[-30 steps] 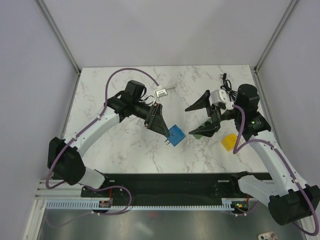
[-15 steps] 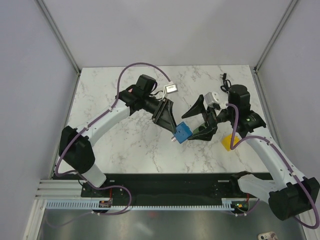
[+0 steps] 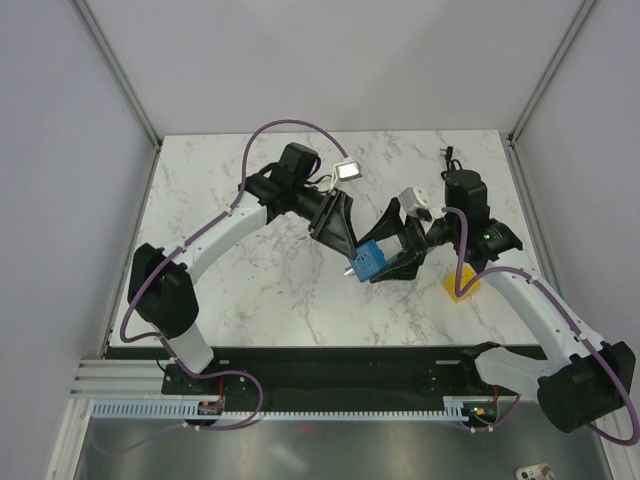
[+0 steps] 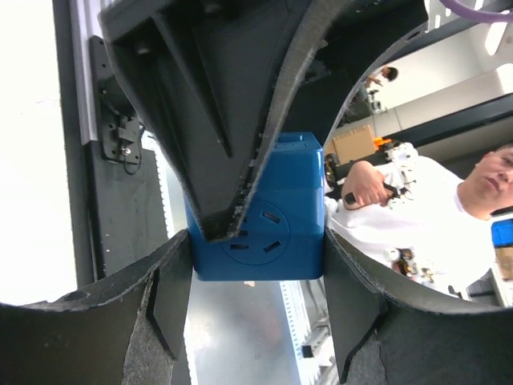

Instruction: Insert the plug

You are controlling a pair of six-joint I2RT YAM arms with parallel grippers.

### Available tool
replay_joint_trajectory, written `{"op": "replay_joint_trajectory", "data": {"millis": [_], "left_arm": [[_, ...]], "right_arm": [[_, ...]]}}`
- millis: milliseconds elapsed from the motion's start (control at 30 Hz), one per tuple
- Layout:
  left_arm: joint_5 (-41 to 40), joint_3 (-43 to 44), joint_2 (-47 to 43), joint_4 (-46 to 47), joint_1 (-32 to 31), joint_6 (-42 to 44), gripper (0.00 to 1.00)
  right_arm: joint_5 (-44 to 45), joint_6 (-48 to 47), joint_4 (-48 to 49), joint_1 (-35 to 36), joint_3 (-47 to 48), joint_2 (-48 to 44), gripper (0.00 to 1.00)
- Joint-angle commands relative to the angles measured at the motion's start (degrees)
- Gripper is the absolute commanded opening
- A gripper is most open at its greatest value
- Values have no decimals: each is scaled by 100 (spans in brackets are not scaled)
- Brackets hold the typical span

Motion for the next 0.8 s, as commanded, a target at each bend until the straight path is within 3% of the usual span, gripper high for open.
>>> {"op": "replay_joint_trajectory", "data": {"millis": [0,33,100,133,167,233,400,567,667,767], "left_arm": [[441,334,67,174,4,-239,8],[362,378,137,165,13,-300,26],[178,439,190,165,13,-388,32],[90,457,234,165,13,-406,43],[11,475,269,156,22,-406,48],[-174,588,331,165,22,-415,59],[-517,887,507,226,57,-626,72],[-965,818,428,840,311,-1327,78],[-1140,730,375,1167,514,-1557,92],[-1666,528,165,1167,751,-1523,97]], "right_arm": [[-443,-243,87,45,216,-61,69],[-434,-235,79,45,260,-35,44],[-294,-103,87,45,339,17,28],[-232,-42,87,45,461,113,15],[-197,28,87,45,523,167,0],[100,353,79,45,742,359,0],[558,942,79,63,954,598,0],[1339,1259,44,54,954,686,0],[1648,1452,-18,54,954,738,0],[2420,1261,-927,45,1243,914,0]]}}
